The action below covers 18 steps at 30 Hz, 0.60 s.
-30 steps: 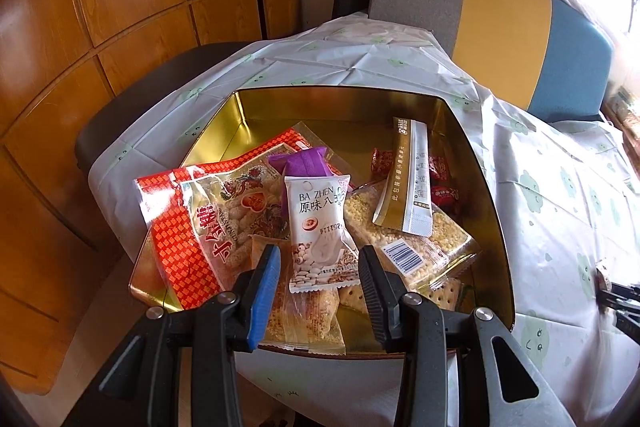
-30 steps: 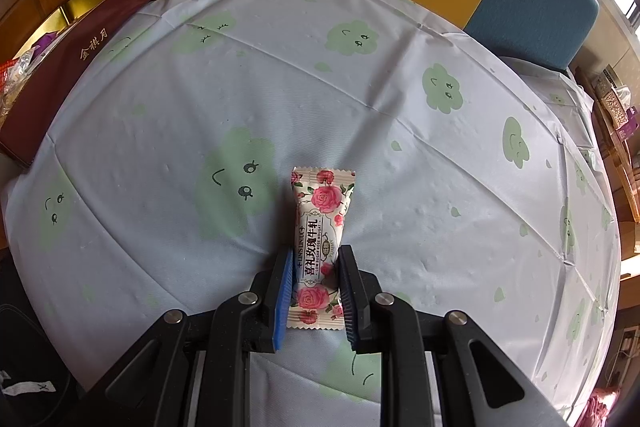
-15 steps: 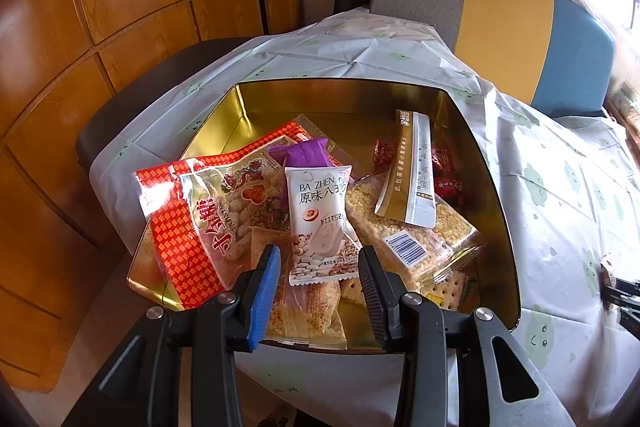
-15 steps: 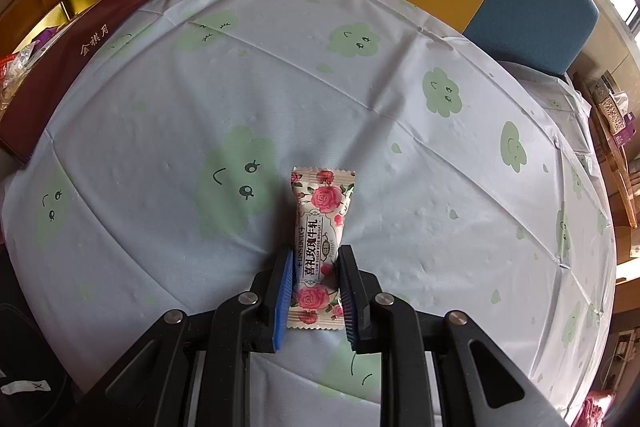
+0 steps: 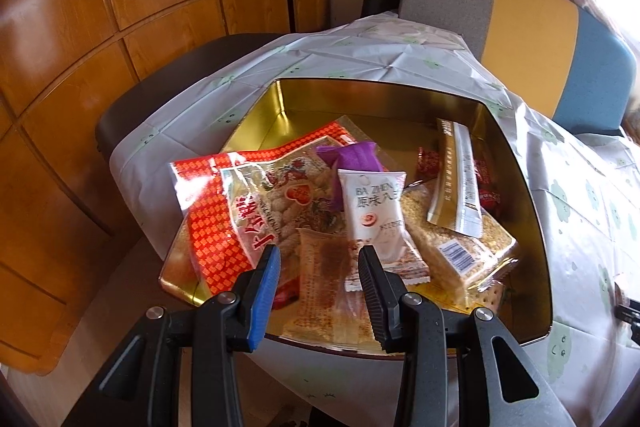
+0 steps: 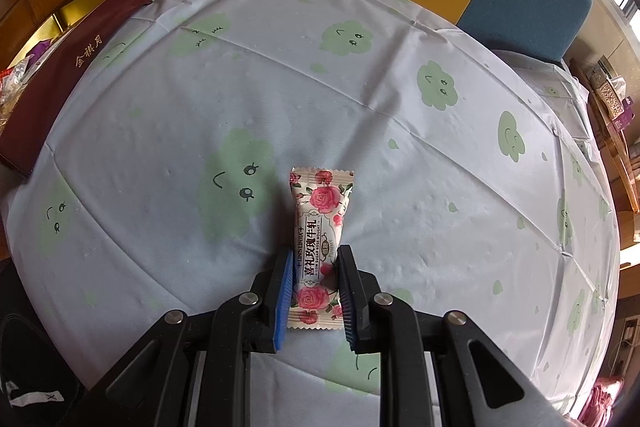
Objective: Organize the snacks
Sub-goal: 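Carry the pink-rose candy into the tin and open the right tool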
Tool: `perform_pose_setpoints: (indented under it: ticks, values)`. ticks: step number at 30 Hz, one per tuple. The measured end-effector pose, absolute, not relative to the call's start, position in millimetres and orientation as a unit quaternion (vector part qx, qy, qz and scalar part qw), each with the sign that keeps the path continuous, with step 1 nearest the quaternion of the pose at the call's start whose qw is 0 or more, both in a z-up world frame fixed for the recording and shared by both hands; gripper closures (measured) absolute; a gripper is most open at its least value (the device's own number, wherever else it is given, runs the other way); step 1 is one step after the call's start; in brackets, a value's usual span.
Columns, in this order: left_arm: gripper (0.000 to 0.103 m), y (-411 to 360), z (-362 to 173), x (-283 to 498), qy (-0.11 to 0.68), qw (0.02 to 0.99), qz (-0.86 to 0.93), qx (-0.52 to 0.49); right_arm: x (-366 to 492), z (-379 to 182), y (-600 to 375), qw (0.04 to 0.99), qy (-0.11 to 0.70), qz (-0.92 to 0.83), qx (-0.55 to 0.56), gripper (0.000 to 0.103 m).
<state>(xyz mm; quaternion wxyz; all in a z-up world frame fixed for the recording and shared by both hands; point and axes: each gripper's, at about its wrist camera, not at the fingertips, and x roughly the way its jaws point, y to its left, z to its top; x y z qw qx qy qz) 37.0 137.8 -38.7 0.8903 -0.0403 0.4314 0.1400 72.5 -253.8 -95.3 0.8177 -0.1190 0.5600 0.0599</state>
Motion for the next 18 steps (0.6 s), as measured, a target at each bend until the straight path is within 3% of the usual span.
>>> perform_pose_setpoints:
  ticks: [8,11,18]
  values:
    - [0.061,149.8,-38.1,36.0,0.431,0.888,0.151,-0.05,68.4,-65.8,-205.6,0.828,0.539,0.144,-0.059,0.082]
    - [0.052,151.7,-37.5,34.8,0.43,0.888,0.153,-0.049,68.7,-52.8,-168.7,0.831,0.52,0.19,-0.055,0.082]
    - [0.051,156.7,-35.1,30.4,0.423,0.891,0.157,-0.051,64.4,-23.8,-79.8,0.831,0.476,0.279,-0.074,0.082]
